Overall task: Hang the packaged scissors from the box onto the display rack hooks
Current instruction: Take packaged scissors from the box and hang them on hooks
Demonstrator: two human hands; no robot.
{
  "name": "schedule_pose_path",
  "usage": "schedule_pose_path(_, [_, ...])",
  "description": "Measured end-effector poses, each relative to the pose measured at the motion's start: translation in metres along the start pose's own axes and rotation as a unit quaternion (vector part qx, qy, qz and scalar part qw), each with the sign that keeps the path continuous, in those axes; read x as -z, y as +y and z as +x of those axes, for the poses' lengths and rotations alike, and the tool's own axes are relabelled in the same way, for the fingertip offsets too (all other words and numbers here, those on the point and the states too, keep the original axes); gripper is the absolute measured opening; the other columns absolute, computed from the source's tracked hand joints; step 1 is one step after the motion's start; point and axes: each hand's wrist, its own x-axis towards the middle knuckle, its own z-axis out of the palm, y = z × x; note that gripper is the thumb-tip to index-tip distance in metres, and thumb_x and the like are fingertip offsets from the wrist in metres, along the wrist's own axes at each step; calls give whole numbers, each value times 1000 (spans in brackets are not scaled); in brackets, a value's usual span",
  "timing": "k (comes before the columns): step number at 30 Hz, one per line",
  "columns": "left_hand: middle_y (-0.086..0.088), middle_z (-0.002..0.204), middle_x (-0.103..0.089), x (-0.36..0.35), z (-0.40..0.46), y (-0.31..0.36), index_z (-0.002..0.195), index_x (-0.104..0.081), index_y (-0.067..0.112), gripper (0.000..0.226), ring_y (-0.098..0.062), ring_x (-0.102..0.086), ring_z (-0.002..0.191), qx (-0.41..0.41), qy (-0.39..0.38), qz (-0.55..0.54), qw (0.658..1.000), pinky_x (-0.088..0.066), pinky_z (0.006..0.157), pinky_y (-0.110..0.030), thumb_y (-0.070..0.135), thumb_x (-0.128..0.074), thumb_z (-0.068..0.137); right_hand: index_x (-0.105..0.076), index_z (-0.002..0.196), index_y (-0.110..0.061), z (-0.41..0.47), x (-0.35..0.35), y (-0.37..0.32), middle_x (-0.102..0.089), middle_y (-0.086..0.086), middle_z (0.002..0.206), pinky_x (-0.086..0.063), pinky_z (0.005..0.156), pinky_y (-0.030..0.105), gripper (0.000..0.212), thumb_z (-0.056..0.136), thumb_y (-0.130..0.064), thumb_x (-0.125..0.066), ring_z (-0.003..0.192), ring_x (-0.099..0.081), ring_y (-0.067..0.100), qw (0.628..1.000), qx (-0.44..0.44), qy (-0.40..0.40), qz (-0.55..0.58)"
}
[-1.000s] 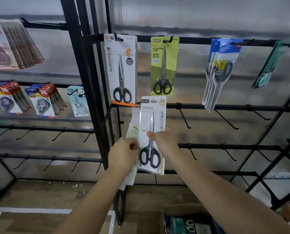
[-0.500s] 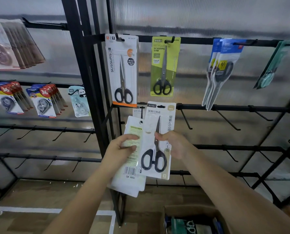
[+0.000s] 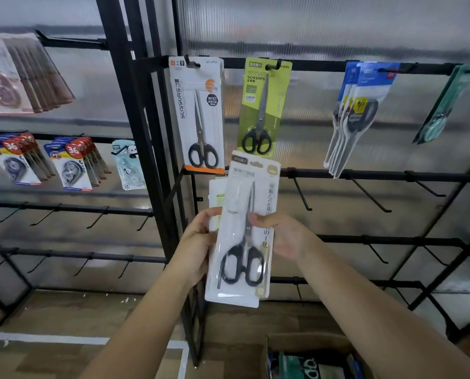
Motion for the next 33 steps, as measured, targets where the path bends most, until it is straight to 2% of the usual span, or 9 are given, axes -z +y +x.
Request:
schedule_pose_path(3, [-12, 99, -65, -3, 2, -3, 95, -65, 15, 40, -18, -68, 78, -37, 27, 37, 998, -56, 60, -31, -18, -47, 83, -46, 133, 6, 4, -1, 1, -49, 27, 134, -45, 98, 47, 61, 77, -11, -64, 119, -53, 37, 999, -6, 27, -26])
schedule_pose_path(6, [-10, 110, -55, -5, 5, -4, 82, -70, 27, 38, -17, -58, 98, -161, 143, 151, 965, -49, 88, -23, -9, -57, 84, -46, 133, 5, 8, 1, 5, -47, 28, 137, -36, 106, 54, 74, 68, -13, -75, 124, -48, 40, 999, 4, 46, 4])
schedule_pose_path(8, [-2, 97, -51, -8, 0, -4, 80, -66, 29, 39, -6, -53, 89, -219, 182, 216, 934, -43, 77, -5, -8, -58, 85, -46, 133, 7, 12, 1, 8, -46, 29, 136, -32, 108, 57, 67, 72, -7, -69, 126, -46, 43, 998, 10, 64, 12])
schedule_pose_path(12, [8, 91, -50, -1, -5, -11, 89, -71, 21, 28, 1, -52, 79, -295, 214, 294, 884, -42, 67, -6, -5, -62, 84, -55, 126, 5, 17, 1, 11, -54, 29, 129, -35, 106, 58, 72, 60, -9, -81, 121, -51, 43, 996, 16, 85, -4])
schedule_pose_path(15, [8, 92, -52, 2, -6, -13, 95, -71, 13, 20, 4, -53, 76, -318, 198, 307, 875, -40, 63, -5, 2, -61, 83, -60, 121, 1, 19, 4, 10, -63, 21, 120, -39, 104, 55, 61, 62, -7, -73, 114, -58, 38, 989, 29, 142, -31])
schedule_pose_path(20, [10, 86, -62, -7, -7, -2, 99, -66, 20, 20, 3, -58, 78, -229, 185, 349, 890, -46, 73, -10, 6, -67, 85, -67, 108, -3, 19, 5, 6, -69, 16, 110, -41, 104, 51, 44, 65, -5, -75, 108, -63, 33, 980, 44, 182, -70])
schedule_pose_path(24, [6, 82, -63, -9, -2, 10, 89, -61, 15, 11, -3, -58, 78, -134, 165, 362, 908, -44, 66, -12, 12, -70, 83, -67, 108, -3, 19, 9, 6, -69, 17, 110, -42, 102, 53, 37, 72, -1, -72, 107, -63, 36, 976, 42, 202, -68])
schedule_pose_path(28, [-10, 77, -65, -4, -2, 24, 80, -69, 4, 8, -20, -57, 69, -14, 66, 227, 972, -48, 58, -22, 0, -64, 85, -61, 120, 0, 14, 13, 6, -64, 19, 118, -45, 97, 53, 43, 77, 6, -64, 111, -59, 39, 986, 31, 157, -38])
schedule_pose_path(33, [-8, 80, -68, -1, -3, 32, 87, -69, 4, 14, -17, -63, 74, 38, 23, 207, 977, -54, 69, -25, -4, -58, 87, -61, 119, -2, 10, 15, 6, -64, 17, 119, -43, 101, 50, 49, 71, 2, -67, 111, -60, 35, 987, 35, 152, -36])
